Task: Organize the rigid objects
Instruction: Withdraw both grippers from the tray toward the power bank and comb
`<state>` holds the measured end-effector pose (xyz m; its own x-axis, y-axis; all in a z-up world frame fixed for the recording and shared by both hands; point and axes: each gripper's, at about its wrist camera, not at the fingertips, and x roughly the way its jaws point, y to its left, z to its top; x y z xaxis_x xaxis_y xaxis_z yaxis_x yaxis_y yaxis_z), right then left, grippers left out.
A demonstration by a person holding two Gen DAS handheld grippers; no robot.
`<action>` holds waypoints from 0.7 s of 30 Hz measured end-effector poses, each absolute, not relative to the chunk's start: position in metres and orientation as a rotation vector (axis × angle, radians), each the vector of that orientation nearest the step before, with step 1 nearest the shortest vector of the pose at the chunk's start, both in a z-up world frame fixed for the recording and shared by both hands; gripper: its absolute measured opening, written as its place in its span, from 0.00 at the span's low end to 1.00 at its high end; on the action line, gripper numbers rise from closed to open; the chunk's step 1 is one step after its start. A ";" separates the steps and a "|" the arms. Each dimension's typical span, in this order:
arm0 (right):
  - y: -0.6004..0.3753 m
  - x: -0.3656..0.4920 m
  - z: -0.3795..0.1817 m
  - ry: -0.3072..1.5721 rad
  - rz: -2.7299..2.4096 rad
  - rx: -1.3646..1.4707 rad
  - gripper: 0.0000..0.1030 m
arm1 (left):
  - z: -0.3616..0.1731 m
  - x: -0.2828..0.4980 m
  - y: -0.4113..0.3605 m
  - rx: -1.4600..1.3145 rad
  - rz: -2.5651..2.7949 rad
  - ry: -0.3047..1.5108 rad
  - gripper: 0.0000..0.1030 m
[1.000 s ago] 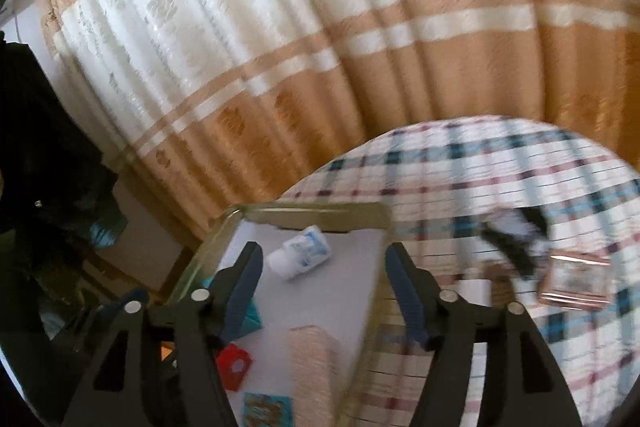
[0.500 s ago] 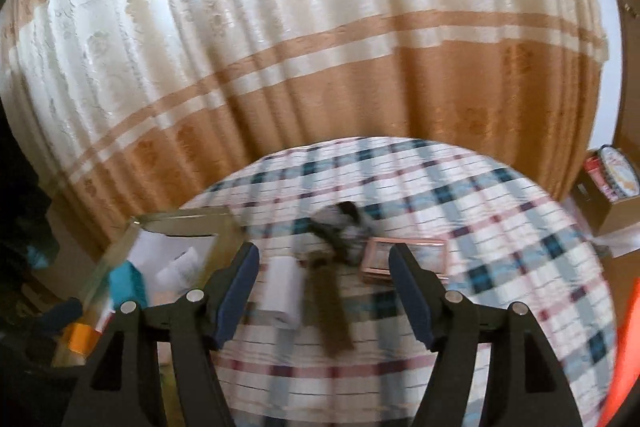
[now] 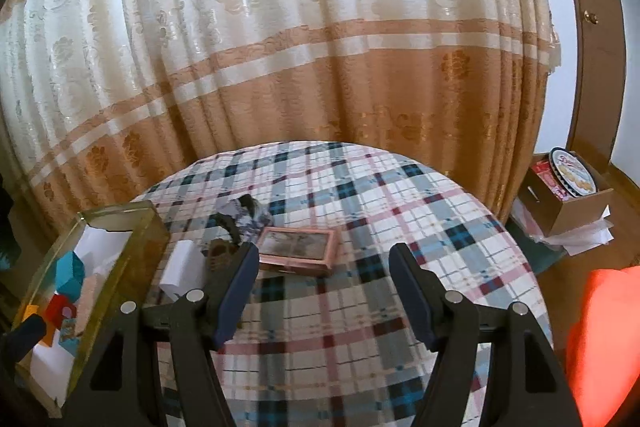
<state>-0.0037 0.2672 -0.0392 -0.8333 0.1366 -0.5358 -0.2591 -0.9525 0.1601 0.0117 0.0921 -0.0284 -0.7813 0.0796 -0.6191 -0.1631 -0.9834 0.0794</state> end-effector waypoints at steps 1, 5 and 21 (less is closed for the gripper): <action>0.270 -0.002 -0.039 0.347 2.803 -0.793 0.68 | -0.029 0.012 0.094 -0.974 2.842 0.201 0.99; 0.276 0.003 -0.038 0.356 2.806 -0.773 0.68 | -0.034 0.014 0.099 -0.975 2.842 0.221 0.99; 0.283 0.016 -0.030 0.247 2.788 -0.636 0.68 | -0.051 0.000 0.123 -1.008 2.805 0.314 0.99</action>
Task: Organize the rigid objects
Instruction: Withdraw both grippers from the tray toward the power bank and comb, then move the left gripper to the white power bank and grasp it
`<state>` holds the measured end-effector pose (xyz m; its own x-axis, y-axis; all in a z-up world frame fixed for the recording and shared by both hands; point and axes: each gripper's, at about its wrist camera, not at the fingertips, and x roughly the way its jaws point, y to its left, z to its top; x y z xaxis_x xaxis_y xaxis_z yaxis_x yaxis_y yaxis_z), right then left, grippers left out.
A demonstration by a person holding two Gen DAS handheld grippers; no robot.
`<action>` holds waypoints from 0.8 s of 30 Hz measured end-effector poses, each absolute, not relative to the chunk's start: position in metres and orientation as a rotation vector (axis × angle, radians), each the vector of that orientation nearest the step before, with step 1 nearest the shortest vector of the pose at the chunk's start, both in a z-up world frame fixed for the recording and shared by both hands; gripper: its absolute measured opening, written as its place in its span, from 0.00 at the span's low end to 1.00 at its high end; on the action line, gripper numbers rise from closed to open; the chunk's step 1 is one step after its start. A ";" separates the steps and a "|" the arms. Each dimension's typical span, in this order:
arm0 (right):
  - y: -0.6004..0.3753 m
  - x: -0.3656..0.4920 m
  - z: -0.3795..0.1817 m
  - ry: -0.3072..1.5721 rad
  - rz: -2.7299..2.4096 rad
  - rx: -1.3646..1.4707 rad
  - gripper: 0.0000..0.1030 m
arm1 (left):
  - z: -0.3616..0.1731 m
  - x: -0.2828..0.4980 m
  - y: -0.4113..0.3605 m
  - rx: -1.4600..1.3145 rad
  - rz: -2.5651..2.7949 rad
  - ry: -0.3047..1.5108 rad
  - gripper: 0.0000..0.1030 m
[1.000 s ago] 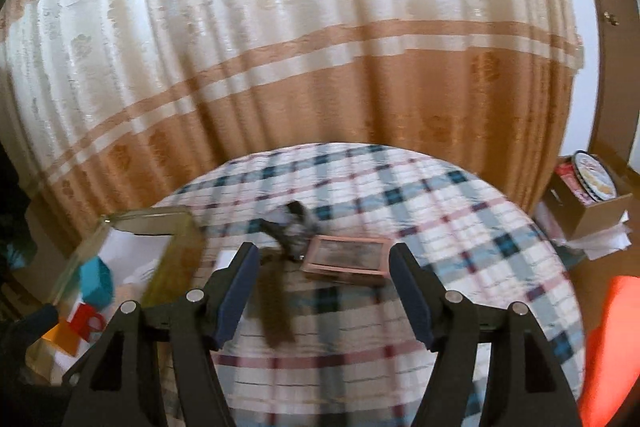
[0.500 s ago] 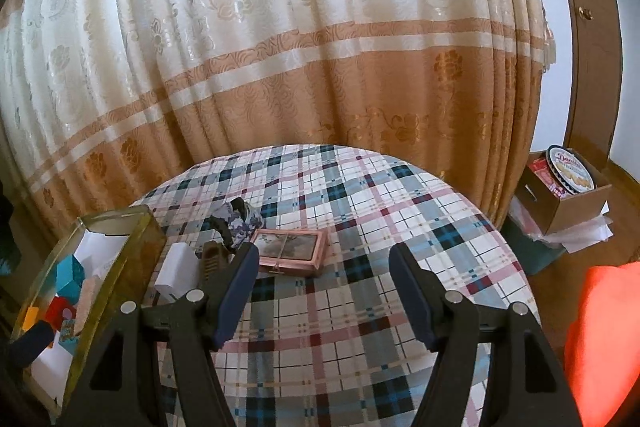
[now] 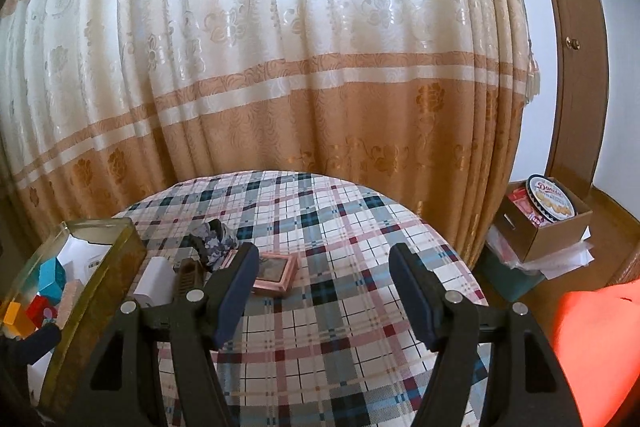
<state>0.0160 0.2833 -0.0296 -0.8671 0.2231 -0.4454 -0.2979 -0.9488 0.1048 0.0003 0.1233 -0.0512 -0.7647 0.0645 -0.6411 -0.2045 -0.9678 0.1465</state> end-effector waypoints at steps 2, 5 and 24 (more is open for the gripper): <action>0.283 0.018 -0.030 0.254 2.788 -0.625 0.68 | -0.050 -0.003 0.125 -0.993 2.814 0.318 0.99; 0.283 0.017 -0.032 0.264 2.793 -0.638 0.68 | -0.052 -0.009 0.130 -1.008 2.804 0.337 0.99; 0.317 0.009 -0.049 0.537 2.730 -0.762 0.68 | -0.060 -0.063 0.151 -1.141 2.746 0.327 0.99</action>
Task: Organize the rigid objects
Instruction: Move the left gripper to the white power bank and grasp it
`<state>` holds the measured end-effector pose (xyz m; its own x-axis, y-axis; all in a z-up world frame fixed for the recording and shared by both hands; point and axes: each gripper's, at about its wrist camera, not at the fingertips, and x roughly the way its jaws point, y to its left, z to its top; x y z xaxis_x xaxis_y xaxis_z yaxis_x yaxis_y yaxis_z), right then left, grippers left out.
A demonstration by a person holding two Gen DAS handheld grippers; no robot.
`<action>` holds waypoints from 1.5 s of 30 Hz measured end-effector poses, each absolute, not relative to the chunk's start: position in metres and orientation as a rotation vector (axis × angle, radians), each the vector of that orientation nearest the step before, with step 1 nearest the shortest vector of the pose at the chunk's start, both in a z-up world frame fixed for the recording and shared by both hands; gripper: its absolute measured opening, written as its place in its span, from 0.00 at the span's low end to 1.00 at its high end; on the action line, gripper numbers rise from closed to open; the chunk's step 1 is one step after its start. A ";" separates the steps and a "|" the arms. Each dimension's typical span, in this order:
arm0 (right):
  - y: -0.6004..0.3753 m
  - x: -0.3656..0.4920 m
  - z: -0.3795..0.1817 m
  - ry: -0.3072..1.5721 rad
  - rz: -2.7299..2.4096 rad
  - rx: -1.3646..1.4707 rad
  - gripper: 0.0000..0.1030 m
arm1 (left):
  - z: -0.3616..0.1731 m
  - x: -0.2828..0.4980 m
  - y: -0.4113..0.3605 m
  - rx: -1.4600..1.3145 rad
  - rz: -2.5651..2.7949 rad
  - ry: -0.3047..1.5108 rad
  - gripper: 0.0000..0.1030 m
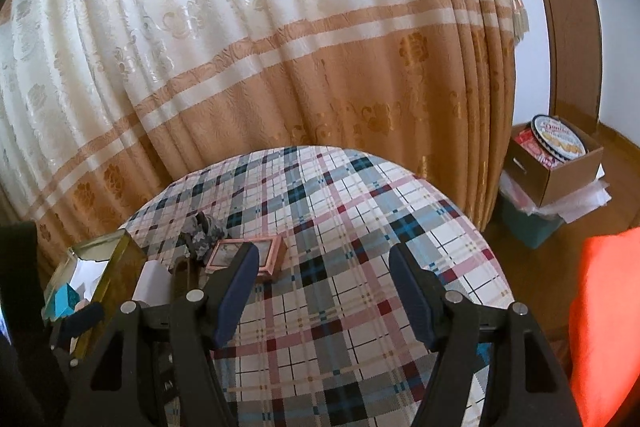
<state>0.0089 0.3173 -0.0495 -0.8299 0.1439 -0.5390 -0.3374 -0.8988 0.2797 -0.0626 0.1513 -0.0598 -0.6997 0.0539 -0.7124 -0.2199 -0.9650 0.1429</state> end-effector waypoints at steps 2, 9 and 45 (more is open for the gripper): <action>0.320 0.008 -0.052 0.562 2.721 -0.773 0.68 | -0.059 -0.069 0.153 -1.146 2.742 0.327 0.99; 0.327 0.008 -0.055 0.611 2.709 -0.791 0.68 | -0.071 -0.093 0.158 -1.279 2.620 0.236 0.60; 0.337 0.004 -0.065 0.716 2.667 -0.830 0.68 | -0.065 -0.059 0.141 -1.304 2.321 -0.004 0.56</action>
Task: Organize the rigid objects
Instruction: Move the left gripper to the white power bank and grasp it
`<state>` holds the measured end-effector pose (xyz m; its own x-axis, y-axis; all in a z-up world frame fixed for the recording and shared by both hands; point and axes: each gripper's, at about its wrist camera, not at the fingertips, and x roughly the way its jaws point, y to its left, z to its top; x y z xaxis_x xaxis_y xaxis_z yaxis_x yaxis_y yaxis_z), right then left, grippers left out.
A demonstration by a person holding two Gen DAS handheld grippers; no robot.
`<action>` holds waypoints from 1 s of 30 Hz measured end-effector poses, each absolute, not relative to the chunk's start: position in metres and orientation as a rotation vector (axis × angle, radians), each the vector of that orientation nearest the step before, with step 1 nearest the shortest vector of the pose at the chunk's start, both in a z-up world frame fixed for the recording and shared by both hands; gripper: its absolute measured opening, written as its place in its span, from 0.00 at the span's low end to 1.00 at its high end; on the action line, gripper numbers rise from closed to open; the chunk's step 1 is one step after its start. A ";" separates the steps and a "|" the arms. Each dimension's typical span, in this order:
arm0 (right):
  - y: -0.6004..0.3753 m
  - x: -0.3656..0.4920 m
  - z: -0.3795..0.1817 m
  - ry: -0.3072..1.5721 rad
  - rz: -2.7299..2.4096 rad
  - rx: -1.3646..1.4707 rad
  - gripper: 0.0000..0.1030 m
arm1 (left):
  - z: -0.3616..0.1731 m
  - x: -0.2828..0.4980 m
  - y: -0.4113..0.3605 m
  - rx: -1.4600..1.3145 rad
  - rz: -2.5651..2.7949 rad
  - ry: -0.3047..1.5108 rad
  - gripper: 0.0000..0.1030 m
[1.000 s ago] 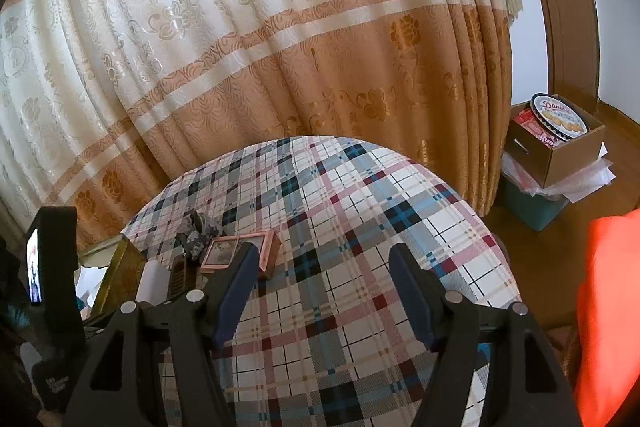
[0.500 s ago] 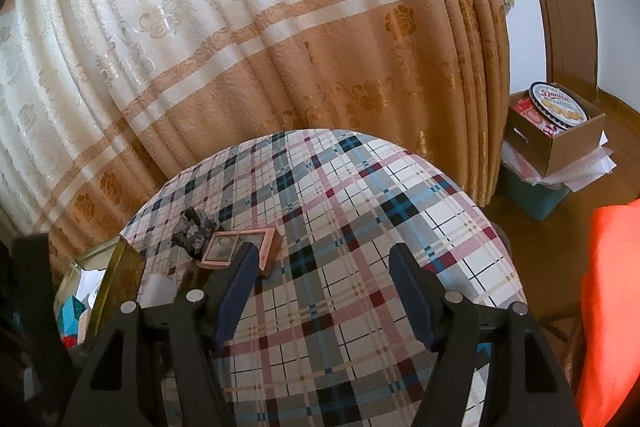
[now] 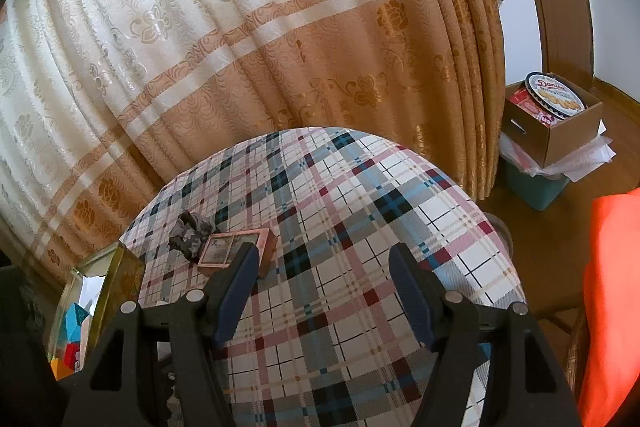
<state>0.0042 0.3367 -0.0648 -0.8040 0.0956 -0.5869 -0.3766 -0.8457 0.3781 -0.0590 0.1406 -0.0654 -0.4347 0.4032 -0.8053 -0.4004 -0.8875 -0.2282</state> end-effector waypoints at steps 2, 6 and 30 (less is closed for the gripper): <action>0.338 0.004 -0.065 0.722 2.667 -0.831 0.68 | -0.058 -0.057 0.139 -1.268 2.351 0.008 0.61; 0.338 0.004 -0.065 0.718 2.668 -0.829 0.68 | -0.054 -0.063 0.141 -1.236 2.415 0.068 0.63; 0.336 0.000 -0.067 0.713 2.657 -0.852 0.68 | -0.065 -0.077 0.123 -1.346 2.406 0.008 0.27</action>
<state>0.0004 0.3363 -0.0674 -0.7940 0.0949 -0.6005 -0.3829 -0.8453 0.3727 -0.0771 0.1229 -0.0653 -0.4675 0.3247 -0.8222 -0.3299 -0.9270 -0.1785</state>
